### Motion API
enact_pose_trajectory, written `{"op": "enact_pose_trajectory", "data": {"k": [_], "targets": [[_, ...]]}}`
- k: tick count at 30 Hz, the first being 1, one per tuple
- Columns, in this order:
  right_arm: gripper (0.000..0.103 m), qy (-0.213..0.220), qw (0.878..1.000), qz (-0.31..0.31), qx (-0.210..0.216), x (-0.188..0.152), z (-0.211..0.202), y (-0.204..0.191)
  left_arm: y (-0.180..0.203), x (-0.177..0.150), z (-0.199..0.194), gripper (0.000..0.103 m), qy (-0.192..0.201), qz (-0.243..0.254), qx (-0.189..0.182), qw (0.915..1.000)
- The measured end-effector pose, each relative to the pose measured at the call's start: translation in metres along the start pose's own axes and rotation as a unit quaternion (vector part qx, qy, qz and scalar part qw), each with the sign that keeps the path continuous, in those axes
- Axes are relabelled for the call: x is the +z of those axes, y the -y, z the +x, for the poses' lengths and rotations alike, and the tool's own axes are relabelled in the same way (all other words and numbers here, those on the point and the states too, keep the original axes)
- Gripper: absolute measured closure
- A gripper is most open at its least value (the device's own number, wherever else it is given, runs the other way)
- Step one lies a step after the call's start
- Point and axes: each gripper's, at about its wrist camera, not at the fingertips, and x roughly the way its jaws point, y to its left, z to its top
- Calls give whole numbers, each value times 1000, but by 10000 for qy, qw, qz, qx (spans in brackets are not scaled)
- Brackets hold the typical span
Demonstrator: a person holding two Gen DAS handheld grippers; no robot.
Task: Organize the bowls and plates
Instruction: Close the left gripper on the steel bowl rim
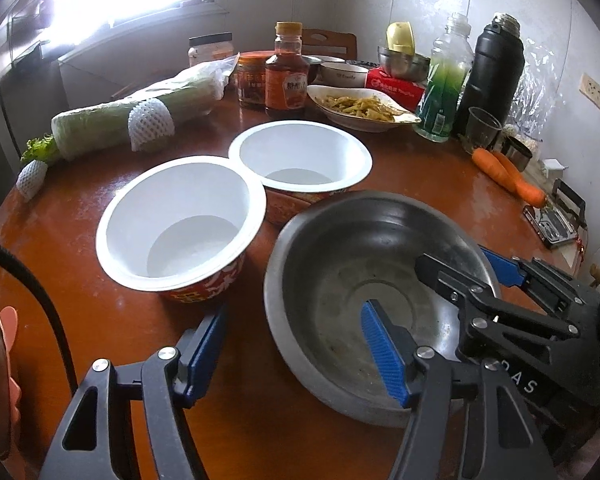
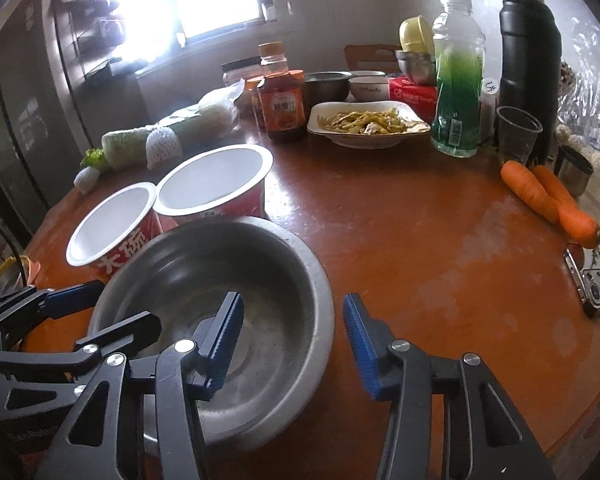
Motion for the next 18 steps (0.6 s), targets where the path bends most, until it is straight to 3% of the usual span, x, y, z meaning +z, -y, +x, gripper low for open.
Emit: {"op": "enact_pose_trajectory", "data": {"k": [3,8,18], "targets": [[60,-16,10000,-10,46,-1,0,-2,1,-1,4,45,-50,-33,-92,9999],[61,-1,10000,12,75,-1,0,-2,3,-2,8,62,-96,-26,-281,9996],[61,-20,9999,40,150,-6,-5,-4,0,-3,-2,63,11,-1,-247,9997]]}}
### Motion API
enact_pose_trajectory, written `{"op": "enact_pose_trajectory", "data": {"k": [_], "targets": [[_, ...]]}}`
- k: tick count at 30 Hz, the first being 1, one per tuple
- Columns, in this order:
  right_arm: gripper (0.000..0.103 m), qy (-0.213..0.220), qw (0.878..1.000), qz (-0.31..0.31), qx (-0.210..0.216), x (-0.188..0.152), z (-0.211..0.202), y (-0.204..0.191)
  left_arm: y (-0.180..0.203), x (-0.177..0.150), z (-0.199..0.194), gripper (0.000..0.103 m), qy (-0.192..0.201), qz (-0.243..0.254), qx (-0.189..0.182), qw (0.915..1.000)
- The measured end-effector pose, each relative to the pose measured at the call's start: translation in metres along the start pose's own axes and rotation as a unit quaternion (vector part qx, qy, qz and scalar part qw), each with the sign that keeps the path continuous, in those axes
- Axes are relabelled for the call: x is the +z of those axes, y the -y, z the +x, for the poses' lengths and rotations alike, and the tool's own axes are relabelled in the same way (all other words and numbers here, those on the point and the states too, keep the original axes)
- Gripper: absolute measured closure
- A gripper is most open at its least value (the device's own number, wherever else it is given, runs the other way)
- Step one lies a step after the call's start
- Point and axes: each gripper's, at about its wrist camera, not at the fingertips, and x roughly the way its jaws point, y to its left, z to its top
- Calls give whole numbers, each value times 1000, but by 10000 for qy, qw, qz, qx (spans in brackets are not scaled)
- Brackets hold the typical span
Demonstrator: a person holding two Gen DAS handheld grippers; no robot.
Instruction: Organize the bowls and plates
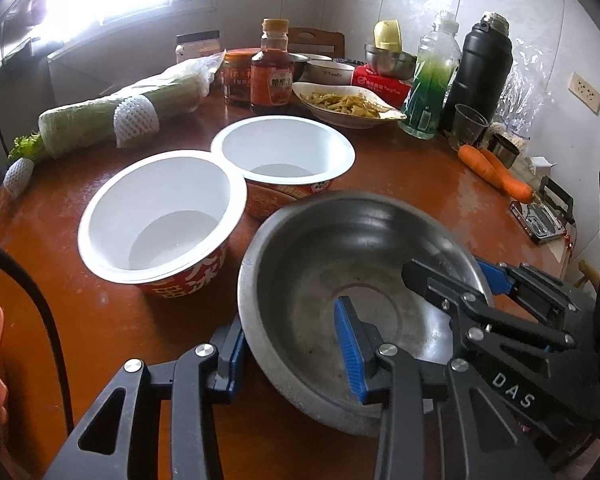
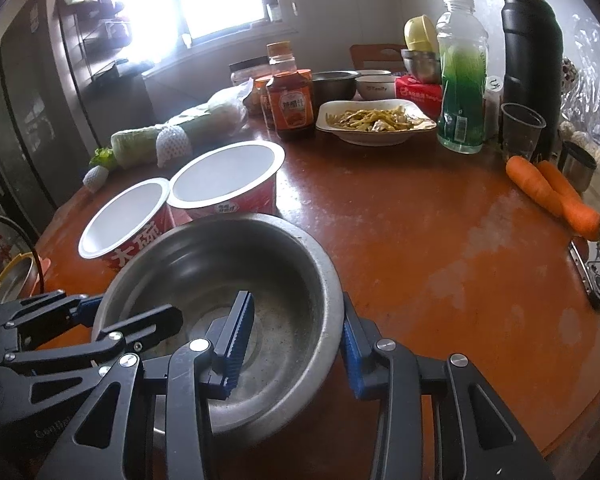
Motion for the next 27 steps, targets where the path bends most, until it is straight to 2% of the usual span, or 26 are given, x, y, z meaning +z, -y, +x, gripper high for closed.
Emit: {"op": "enact_pose_trajectory", "data": {"k": [3,15,27], "targets": [[61,23,9999,39,126,-3,-6,-3,-3,-2,-7,63,39,-8,-3,10000],[61,96,9994,-263,196,-8,-29,-39,-28,-10,-43,63,285,-197,71,9994],[60,286,9954,-762,513,-4,-56,-102,-69,-23,-96,63,681,-420,338,9962]]}}
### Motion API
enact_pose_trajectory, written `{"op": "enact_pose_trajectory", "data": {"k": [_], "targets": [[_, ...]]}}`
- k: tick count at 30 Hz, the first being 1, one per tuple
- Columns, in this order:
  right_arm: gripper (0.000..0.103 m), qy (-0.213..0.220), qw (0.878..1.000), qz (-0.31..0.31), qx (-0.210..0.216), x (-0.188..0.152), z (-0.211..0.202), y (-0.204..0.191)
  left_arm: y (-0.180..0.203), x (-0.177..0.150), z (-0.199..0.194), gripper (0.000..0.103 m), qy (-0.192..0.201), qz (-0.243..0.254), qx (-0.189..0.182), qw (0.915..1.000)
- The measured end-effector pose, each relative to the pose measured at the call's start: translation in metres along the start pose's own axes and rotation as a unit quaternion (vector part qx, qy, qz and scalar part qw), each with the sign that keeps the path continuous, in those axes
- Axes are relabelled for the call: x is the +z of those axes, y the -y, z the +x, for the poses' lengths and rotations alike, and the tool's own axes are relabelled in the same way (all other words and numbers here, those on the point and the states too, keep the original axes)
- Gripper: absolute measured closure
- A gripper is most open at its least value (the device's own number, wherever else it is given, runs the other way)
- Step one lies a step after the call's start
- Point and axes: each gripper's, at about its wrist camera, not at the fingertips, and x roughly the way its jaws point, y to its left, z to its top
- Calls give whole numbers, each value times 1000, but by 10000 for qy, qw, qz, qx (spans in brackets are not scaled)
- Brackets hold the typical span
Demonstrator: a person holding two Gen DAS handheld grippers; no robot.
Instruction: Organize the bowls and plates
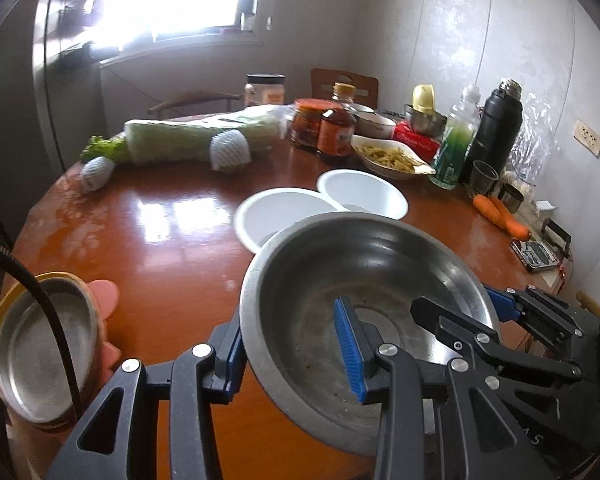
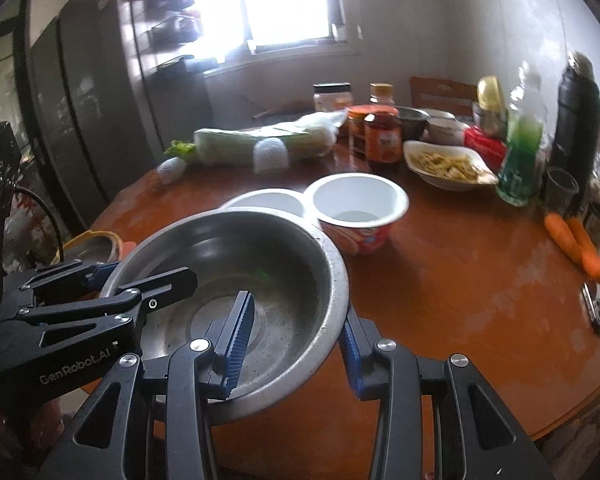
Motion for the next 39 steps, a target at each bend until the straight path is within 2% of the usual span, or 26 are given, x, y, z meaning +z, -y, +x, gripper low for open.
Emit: {"op": "enact_pose_trajectory", "data": {"k": [5,13,31,39], "targets": [[60,-50,9998,-148,102,1,2,-19,-12,-6,-12,63,47,-36,120,9999],[60,-154,9992,-336,169,-5,3,-36,-22,-24,-12,63,-130,-49,263,9996],[60,-402,9984,-252,304,-24,28,-31,-24,-41,18,63,-404,-91,458,9981],[60,-458,9985,-265,148,-29,35,-28,-20,-44,32,63,-498,-67,455,9977]]}}
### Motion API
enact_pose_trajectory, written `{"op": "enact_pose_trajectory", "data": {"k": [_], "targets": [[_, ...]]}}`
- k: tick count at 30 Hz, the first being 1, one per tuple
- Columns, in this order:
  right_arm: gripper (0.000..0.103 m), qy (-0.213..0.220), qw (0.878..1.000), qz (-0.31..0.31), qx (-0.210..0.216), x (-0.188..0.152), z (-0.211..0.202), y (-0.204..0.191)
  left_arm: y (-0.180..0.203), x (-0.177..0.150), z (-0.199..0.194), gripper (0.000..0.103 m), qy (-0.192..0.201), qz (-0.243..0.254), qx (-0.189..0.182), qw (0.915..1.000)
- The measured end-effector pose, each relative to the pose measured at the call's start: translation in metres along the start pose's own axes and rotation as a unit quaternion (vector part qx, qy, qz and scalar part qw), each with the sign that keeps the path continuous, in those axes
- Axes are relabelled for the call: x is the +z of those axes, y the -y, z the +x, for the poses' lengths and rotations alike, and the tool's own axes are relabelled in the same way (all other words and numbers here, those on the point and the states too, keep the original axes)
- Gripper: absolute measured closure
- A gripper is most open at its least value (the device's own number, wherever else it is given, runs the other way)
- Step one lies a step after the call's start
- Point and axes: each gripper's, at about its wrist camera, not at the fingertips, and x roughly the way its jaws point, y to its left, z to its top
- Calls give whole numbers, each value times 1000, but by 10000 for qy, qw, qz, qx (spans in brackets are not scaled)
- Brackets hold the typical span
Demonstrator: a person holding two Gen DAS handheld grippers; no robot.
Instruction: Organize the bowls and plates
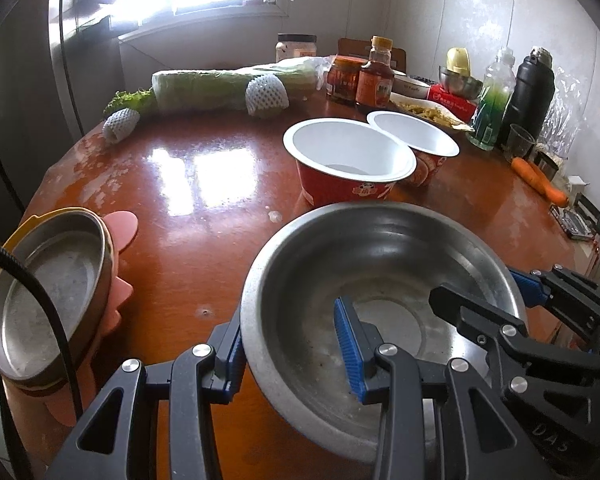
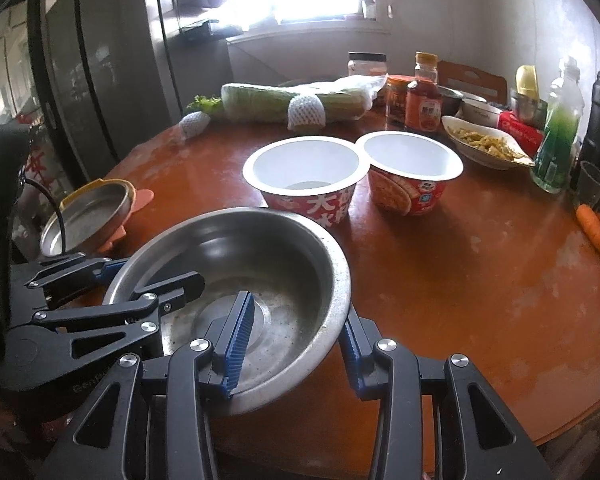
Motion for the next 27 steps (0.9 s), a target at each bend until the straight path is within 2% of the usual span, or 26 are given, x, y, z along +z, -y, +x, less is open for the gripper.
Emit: {"op": "enact_pose_trajectory", "data": {"k": [10,21,27], "targets": [[58,-98,9999,-21,-88,-4,8,2,0,1,4,63,-17,12,-3,10000],[51,-176,9995,232,154,1,6,6,-3,3,6,62,-72,-23,-88,9999],[46,-127,9997,188,105,3,5,4,-6,4,5,58,-98,-70,-56,9999]]}}
